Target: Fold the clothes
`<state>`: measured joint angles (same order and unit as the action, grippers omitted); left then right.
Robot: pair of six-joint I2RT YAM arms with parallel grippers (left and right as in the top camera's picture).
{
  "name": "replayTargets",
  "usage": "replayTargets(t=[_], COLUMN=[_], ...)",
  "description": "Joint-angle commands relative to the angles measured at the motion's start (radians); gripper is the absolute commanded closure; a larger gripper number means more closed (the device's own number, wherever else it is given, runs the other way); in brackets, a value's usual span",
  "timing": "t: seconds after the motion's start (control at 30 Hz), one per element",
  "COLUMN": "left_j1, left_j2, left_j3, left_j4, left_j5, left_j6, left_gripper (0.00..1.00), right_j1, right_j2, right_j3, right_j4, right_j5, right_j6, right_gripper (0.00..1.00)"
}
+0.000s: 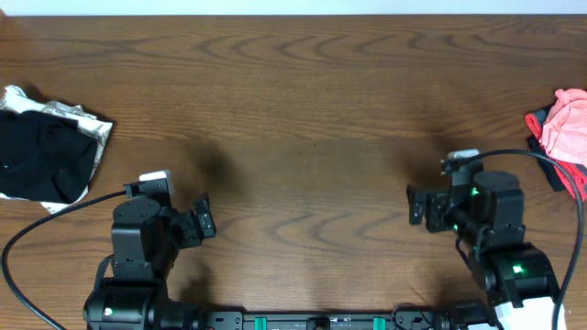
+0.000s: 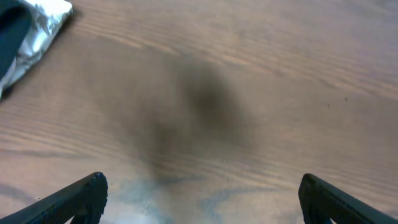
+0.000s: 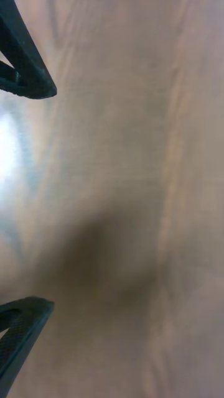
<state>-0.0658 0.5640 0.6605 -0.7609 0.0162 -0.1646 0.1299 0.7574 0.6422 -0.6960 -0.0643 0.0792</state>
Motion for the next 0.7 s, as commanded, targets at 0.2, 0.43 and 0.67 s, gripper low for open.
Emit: replayTargets(t=[0.2,0.43,0.67], left_j1=[0.003,0.003,0.003], left_j2=[-0.002,-0.002,-0.002], left_j3=[-0.004,-0.004,-0.004], left_j4=[-0.01,-0.01,-0.01], left_j5=[0.002,0.002,0.002], left_j6=[-0.017,-0.017,-0.017], left_gripper=[0.02,0.02,0.02], right_j1=[0.008,0.009,0.005], right_j2=[0.015,0.005,-0.123], right_j3=[-0.018,-0.021,-0.024], right_j4=[-0.124,-0.134,-0.138], right_j5=[-0.011,-0.011,-0.011], right_j6=[0.018,0.018,0.018], right_gripper=[0.01,0.01,0.01])
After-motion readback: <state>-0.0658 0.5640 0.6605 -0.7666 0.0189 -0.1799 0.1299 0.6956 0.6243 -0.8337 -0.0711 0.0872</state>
